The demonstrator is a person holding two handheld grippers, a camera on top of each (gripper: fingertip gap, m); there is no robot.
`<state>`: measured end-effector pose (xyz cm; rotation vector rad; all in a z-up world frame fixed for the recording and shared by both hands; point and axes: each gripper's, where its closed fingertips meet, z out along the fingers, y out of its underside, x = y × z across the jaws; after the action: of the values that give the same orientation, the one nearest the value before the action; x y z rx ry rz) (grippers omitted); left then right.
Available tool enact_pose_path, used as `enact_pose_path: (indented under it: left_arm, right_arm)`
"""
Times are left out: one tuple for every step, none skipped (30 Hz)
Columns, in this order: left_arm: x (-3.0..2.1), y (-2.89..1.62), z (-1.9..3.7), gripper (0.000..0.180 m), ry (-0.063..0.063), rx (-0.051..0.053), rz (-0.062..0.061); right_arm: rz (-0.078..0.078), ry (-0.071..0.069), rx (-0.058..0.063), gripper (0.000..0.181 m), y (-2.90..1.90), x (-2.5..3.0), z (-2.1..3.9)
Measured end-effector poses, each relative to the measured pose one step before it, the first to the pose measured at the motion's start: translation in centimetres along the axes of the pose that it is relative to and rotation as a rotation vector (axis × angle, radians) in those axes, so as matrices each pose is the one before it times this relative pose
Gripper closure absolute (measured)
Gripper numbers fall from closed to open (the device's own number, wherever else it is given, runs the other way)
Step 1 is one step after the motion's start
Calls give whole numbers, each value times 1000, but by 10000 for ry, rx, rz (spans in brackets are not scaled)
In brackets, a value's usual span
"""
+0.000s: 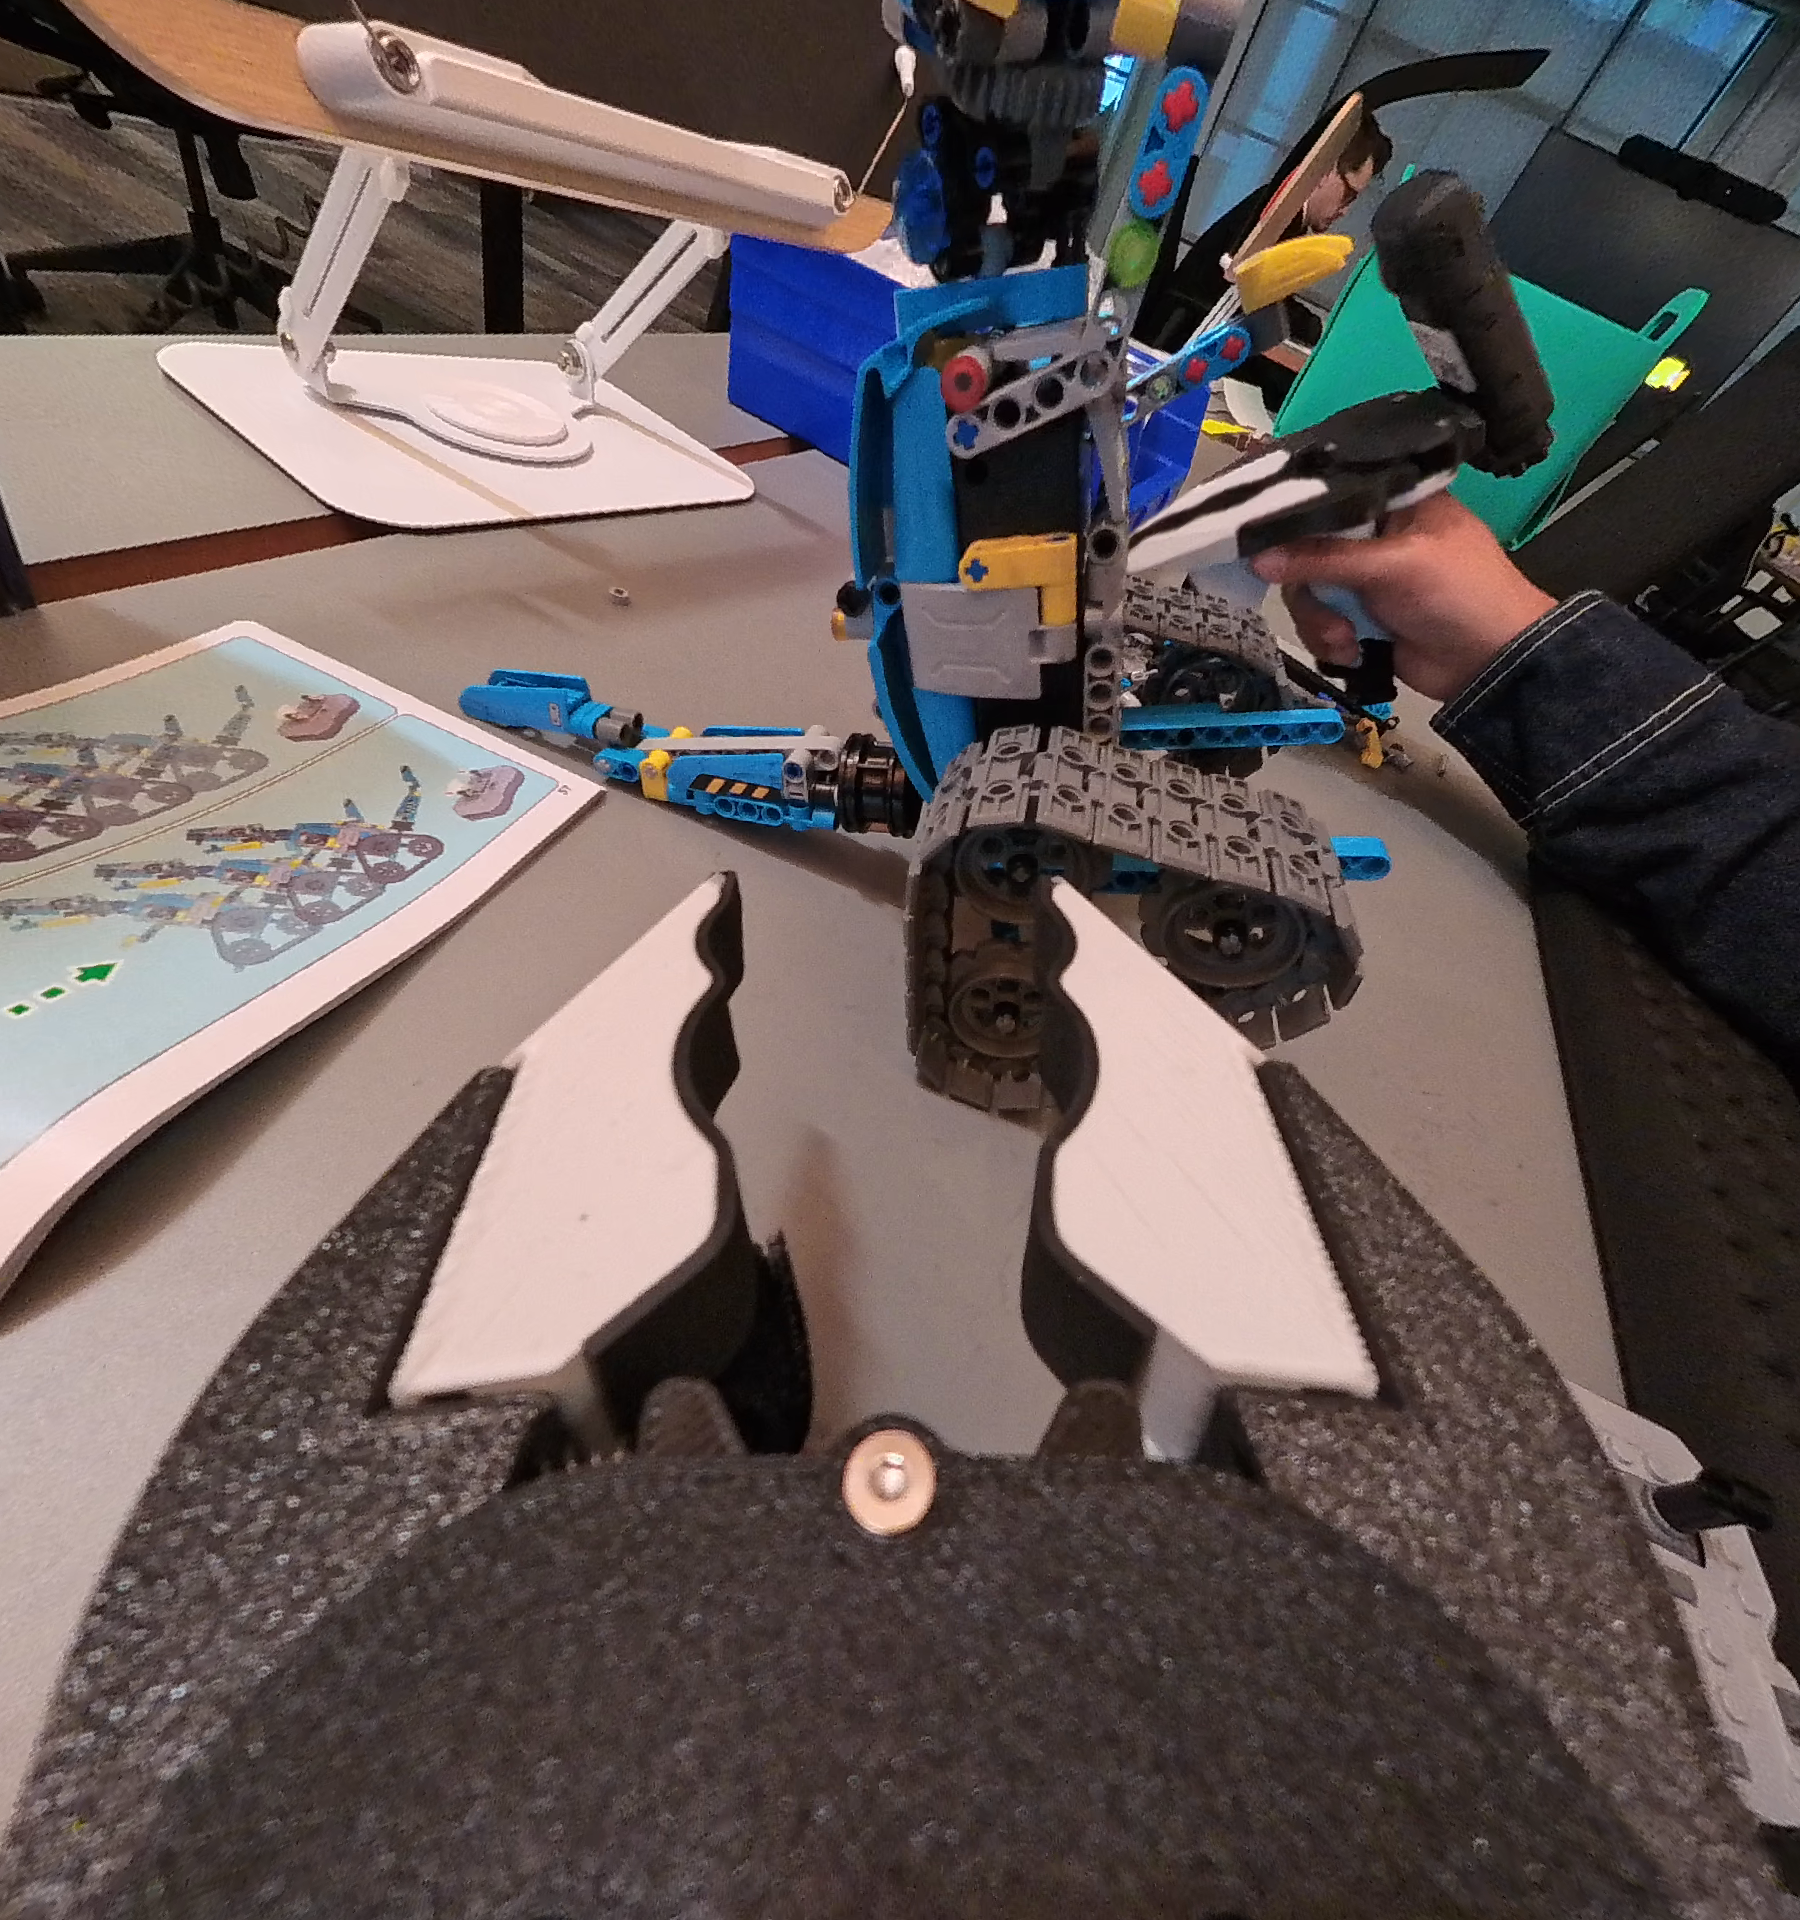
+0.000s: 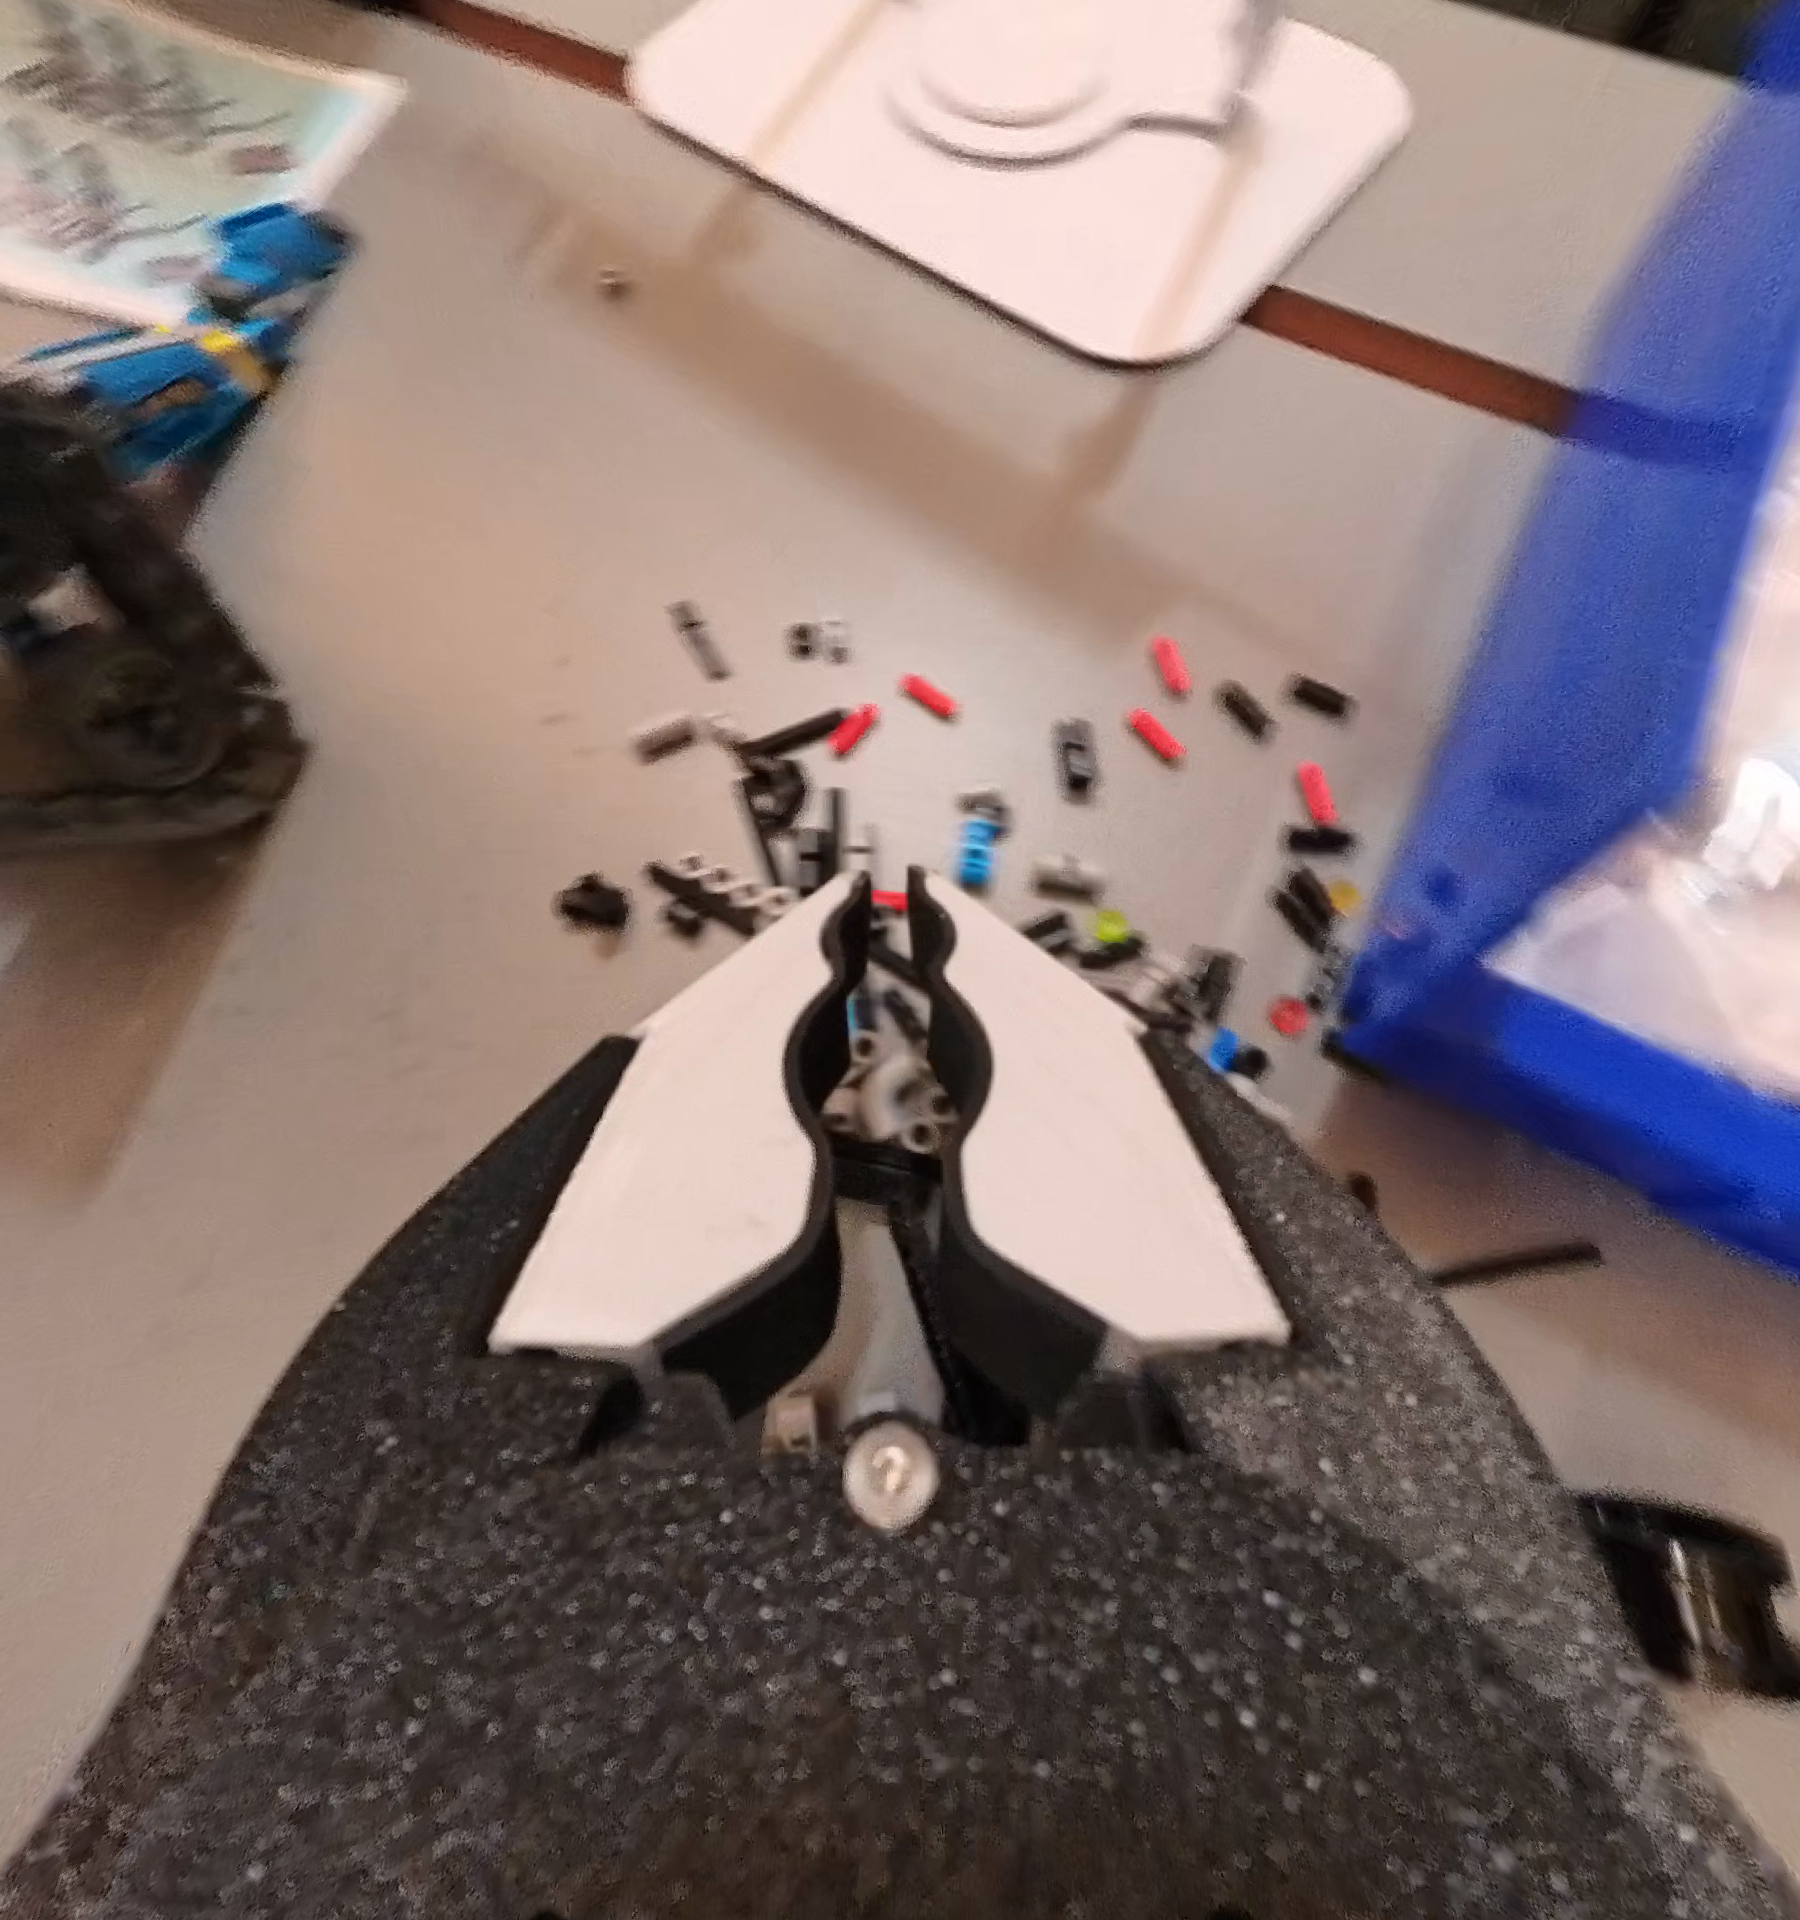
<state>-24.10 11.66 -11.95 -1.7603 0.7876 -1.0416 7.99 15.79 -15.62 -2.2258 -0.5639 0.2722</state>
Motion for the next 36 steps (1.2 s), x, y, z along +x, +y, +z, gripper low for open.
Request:
enact_pose_path:
  left_arm:
    - [1,-1,2,125,4,-2,-5]
    - [5,13,1,125,4,-2,-3]
    - [9,6,-3,126,5,-4,-3]
    - [-3,-2,3,126,2,-1,-3]
    - [3,-3,-7,125,3,2,-4]
    - [4,-3,-5,126,8,0,-7]
    - [6,13,2,126,8,-5,-9]
    - [-6,0,-7,126,2,-2,-6]
    - [4,-1,0,126,1,0,-3]
    - [4,-1,1,126,1,1,-3]
    - [-4,-1,2,126,2,-2,-4]
    - [-1,1,1,126,3,-4,-6]
    - [-16,4,0,126,2,-1,-7]
    - [-1,-6,-4,126,4,2,-8]
    - [7,-7,-5,126,4,5,-9]
    - [-12,0,-9,126,1,5,-9]
    - [-1,-3,4,126,2,0,-7]
    - [-6,10,4,126,3,-3,-3]
    - [1,3,-2,126,1,-2,0]
    - [-1,3,-2,126,0,-2,0]
    - [-3,3,9,126,0,-5,-1]
    - [4,9,15,126,2,-10,-3]
    - [-5,13,11,126,2,-6,0]
    - [12,-5,-6,126,1,0,1]
    - [-3,10,2,126,0,0,-1]
    - [0,0,0,126,-1,0,-1]
    - [4,1,-1,126,2,-1,-1]
    - [15,26,3,126,8,-12,-3]
    - [14,30,19,126,8,-20,-2]
    - [7,14,2,126,3,-10,2]
    - [11,4,5,126,0,0,3]
    - [0,-1,1,126,1,1,1]
    - [-2,2,-9,126,1,-1,-2]
    - [0,7,3,126,1,1,-2]
    - [-7,-7,-3,126,1,3,-5]
    - [-2,-1,13,126,2,-5,-10]
  right_arm:
    - [-709,-446,-49,174,-27,-1344,174]
    - [-681,-214,-147,173,97,-1044,276]
    - [-543,-33,-223,173,189,-694,349]
    - [-410,-96,-255,172,246,-640,350]
    - [-249,-185,-186,172,197,-623,284]
    - [-96,-289,-135,172,179,-618,212]
    - [-16,-245,-106,171,195,-421,138]
    - [26,-50,-89,169,204,-53,99]
    - [43,72,-95,167,203,171,95]
    - [44,75,-83,165,172,180,103]
    - [50,-18,-57,164,93,12,128]
    - [40,-56,-71,164,96,-87,177]
    - [-21,-20,-120,164,165,-86,197]
    - [-105,9,-140,164,183,-92,164]
    - [-140,55,-106,164,139,-54,86]
    - [-110,-23,-29,166,35,-133,-12]
    - [-56,-194,51,166,-97,-373,-78]
    - [-29,-222,107,167,-196,-407,-96]
    - [-52,-61,157,167,-312,-186,-99]
    - [-89,-29,149,167,-340,-149,-64]
    - [-68,28,149,166,-361,-53,-19]
    - [-24,94,133,166,-349,59,76]
    - [-21,21,5,165,-153,-51,202]
    - [-70,0,-78,163,10,-118,254]
    - [-106,63,-84,162,55,-36,235]
    - [-96,117,-86,162,92,56,187]
    - [-70,43,-65,162,60,-15,118]
    - [-36,-58,-32,162,51,-132,38]
    - [8,-4,0,162,22,2,-42]
    - [32,80,19,162,17,197,-136]
    - [53,82,77,162,-54,233,-200]
    - [112,76,162,162,-174,277,-233]
    - [182,80,192,162,-245,328,-219]
    - [205,156,152,162,-216,503,-161]
    - [216,266,105,162,-203,695,-59]
    - [240,333,-15,162,-126,840,73]
